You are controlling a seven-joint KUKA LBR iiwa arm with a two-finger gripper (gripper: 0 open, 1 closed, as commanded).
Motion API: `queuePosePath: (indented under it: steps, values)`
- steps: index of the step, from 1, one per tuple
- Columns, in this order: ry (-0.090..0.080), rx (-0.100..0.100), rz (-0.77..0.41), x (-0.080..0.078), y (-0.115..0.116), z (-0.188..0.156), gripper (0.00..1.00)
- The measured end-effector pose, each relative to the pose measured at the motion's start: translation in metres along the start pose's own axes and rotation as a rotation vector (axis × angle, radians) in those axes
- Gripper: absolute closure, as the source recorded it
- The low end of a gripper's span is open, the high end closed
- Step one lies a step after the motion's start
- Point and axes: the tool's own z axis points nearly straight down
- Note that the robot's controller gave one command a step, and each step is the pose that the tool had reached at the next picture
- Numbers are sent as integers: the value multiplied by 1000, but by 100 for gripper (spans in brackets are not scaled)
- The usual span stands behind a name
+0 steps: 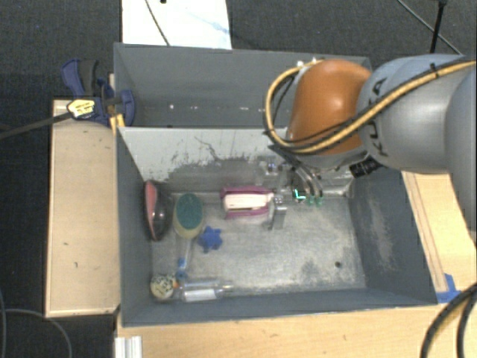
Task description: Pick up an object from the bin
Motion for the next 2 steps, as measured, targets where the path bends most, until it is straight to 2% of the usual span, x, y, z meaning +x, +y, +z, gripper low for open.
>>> queuePosePath:
  steps: [1, 2]
  values:
    - [-3, 0, -509, 11, 80, 45, 0]
    - [-8, 5, -720, 37, 119, 70, 0]
